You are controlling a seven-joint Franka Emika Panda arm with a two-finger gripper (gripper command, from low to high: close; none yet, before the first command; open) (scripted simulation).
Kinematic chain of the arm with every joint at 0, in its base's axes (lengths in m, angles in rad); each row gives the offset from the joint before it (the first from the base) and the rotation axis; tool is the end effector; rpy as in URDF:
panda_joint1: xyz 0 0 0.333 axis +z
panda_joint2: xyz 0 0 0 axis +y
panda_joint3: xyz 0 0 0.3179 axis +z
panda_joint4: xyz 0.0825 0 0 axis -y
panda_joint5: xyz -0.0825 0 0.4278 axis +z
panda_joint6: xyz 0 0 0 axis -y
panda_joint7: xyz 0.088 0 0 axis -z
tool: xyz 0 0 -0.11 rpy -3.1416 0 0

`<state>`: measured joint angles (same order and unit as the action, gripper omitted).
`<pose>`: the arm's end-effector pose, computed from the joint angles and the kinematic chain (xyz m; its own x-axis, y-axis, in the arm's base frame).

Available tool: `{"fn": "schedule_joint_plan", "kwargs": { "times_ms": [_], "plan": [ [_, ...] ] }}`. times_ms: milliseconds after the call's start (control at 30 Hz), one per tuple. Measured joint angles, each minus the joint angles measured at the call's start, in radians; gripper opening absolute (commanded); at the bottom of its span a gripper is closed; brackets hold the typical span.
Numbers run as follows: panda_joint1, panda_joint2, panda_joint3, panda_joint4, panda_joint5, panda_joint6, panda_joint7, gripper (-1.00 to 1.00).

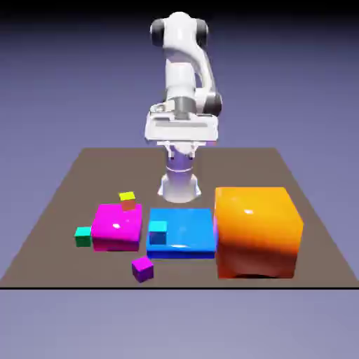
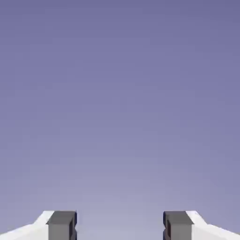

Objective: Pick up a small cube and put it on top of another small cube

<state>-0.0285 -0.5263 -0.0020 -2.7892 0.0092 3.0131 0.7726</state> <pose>0.4328 -0.0138 0.4194 0.4982 -0.7204 0.4825 -0.5360 -0.6933 -0.4816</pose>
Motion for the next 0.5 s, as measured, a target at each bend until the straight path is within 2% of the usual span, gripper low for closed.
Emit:
{"fn": "schedule_joint_plan", "kwargs": {
  "times_ms": [500],
  "plan": [
    [-0.506,0.544,-0.025,0.259,0.115,-0.297,0.393,0.00]
  ]
}}
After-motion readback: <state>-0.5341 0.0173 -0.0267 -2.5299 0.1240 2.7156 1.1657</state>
